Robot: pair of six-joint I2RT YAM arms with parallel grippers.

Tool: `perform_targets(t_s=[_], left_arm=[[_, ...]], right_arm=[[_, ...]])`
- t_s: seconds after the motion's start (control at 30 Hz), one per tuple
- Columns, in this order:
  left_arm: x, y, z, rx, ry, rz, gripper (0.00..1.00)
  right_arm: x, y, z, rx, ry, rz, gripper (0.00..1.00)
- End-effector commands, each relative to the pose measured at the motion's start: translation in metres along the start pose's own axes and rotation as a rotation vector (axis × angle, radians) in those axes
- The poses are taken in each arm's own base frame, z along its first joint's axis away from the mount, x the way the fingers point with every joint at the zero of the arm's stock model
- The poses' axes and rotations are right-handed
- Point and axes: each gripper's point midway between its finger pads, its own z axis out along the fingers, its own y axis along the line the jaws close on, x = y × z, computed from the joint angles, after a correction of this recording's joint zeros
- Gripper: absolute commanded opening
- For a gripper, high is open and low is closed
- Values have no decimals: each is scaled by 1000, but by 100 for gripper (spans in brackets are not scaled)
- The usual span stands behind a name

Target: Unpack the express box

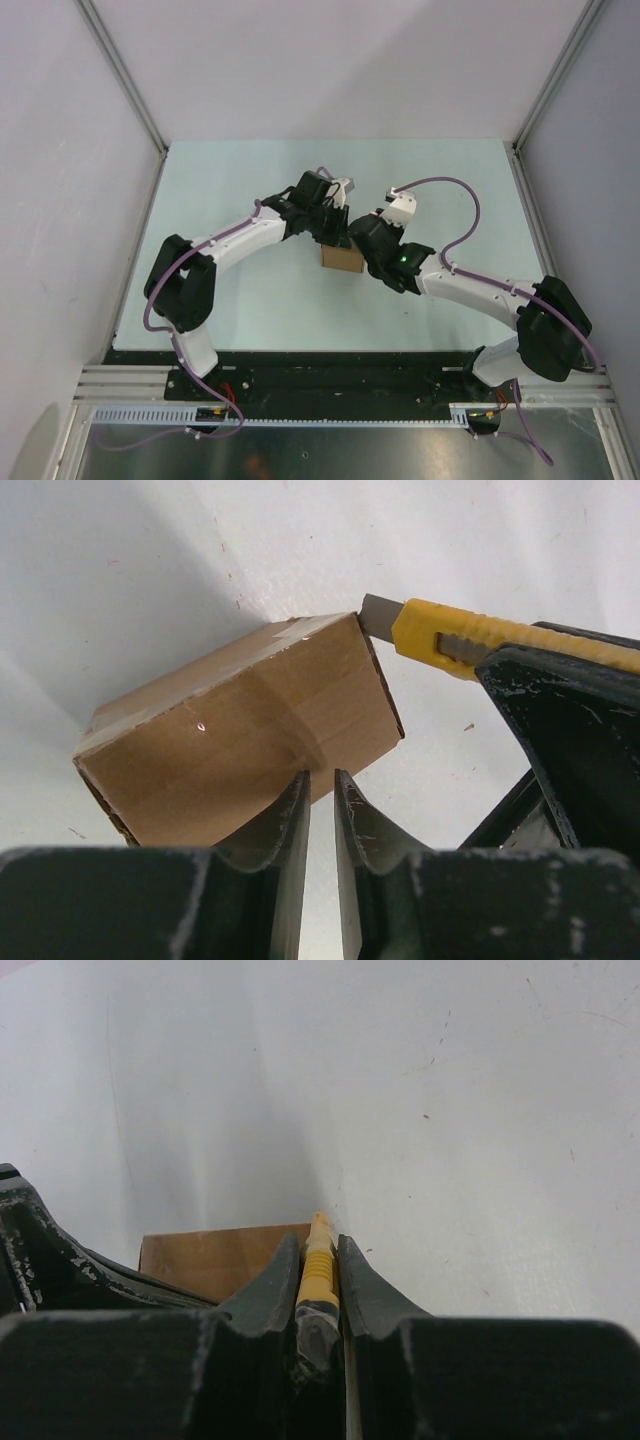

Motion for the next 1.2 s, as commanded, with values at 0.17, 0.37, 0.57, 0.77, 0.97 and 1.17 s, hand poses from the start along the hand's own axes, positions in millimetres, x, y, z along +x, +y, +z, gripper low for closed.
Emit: perform_targets(t_s=[0.17, 0.37, 0.57, 0.77, 0.97, 1.17], left_arm=[[23, 20, 15, -68, 81, -73, 21], [35, 18, 23, -55, 124, -141, 18], [41, 19, 28, -53, 146, -179, 17], [43, 19, 27, -56, 148, -184, 17], [49, 22, 28, -60, 162, -188, 17], [50, 24, 28, -71, 163, -184, 17]], right_arm=[[-2, 5, -7, 3, -7, -8, 0], [-10, 16, -21, -57, 0, 37, 0], [20, 7, -8, -4, 64, -14, 0], [21, 10, -4, -12, 58, -23, 0], [-15, 18, -20, -58, -26, 29, 0], [-62, 21, -35, -94, -137, 86, 0]])
